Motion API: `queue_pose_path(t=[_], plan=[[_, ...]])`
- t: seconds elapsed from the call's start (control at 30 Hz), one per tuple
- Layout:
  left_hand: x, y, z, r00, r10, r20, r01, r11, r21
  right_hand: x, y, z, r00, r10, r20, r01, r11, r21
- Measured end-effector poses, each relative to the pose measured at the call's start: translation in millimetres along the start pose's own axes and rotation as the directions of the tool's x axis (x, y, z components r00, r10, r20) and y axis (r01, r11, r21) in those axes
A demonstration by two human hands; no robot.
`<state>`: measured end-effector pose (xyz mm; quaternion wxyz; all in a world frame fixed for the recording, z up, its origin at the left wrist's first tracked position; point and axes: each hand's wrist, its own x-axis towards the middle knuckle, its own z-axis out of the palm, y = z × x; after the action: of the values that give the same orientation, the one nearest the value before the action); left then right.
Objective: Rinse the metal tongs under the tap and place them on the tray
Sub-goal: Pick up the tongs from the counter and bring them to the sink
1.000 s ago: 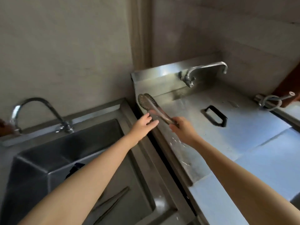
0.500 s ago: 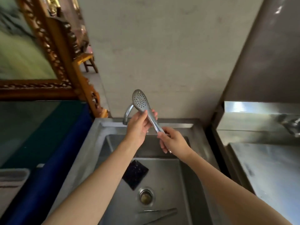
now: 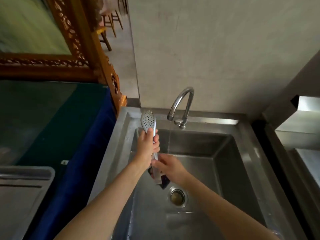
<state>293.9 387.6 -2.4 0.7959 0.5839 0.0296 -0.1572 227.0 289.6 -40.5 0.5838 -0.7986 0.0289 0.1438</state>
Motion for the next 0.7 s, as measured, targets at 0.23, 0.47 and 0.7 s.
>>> queue_pose_path(t=[0.23, 0.47, 0.7], plan=[[31.7, -89.8, -14.3, 0.976, -0.209, -0.058, 0.216, 0.959, 0.182, 39.0, 85.6, -37.6, 0.982, 0.185, -0.032, -0.187, 0.978, -0.094], [78.7, -145.5, -1.8, 0.956, -0.273, -0.109, 0.292, 0.922, 0.254, 122.5, 91.4, -64.6, 0.979, -0.077, -0.19, 0.051, 0.989, -0.14], [101.7, -163.2, -12.7, 0.951, -0.262, -0.162, 0.298, 0.915, 0.27, 180.4, 109.0, -49.7, 0.883, -0.081, -0.462, 0.035, 0.994, -0.108]])
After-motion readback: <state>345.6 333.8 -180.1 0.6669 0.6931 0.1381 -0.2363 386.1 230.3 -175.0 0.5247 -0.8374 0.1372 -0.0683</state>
